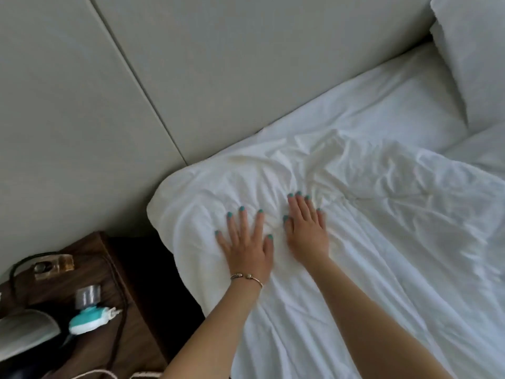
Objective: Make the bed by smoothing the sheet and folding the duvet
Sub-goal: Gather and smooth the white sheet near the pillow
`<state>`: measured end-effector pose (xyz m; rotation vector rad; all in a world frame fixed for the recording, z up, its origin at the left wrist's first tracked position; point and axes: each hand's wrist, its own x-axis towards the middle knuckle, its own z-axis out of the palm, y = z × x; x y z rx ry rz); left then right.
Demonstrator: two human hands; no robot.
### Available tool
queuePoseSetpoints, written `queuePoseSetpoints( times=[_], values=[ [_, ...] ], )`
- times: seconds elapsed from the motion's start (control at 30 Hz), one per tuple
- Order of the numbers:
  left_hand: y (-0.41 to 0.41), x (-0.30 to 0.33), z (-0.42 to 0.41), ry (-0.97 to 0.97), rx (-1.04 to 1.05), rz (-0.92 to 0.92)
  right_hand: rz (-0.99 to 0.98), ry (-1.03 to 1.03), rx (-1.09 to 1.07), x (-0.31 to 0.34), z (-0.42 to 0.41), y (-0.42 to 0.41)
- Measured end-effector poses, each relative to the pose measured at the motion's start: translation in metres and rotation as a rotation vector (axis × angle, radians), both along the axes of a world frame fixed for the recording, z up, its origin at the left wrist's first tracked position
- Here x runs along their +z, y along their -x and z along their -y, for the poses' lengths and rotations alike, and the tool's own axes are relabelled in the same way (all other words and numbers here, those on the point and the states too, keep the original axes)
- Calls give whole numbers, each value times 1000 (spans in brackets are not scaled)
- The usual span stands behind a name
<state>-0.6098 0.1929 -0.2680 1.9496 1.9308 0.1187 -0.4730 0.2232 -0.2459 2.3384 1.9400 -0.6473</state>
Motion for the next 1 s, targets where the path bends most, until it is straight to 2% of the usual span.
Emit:
queuePoseSetpoints(
  times=[0.07,0.23,0.4,0.47,0.53,0.7,0.77,0.87,0.93,1.0],
  values=[
    [-13,7,38,38,-59,18,20,35,17,6,54,-13],
    [-38,21,145,140,-407,3,40,162,-116,22,193,-42],
    [-50,33,252,289,-708,-113,51,280,-302,27,345,-69],
    [-59,31,294,283,-850,-145,47,296,-338,30,406,-76],
    [-66,32,333,396,-992,-202,33,296,-352,29,465,-82],
    [-86,42,407,408,-1090,-253,57,273,-476,36,588,-92],
    [-94,43,425,391,-1147,-250,56,356,-491,33,634,-90],
    [-98,42,440,430,-1292,-333,15,512,-437,33,677,-73],
    [-95,44,443,520,-1417,-387,-21,471,-405,36,687,-67],
    [-91,46,447,501,-1484,-356,-51,424,-497,43,686,-66]
  ],
)
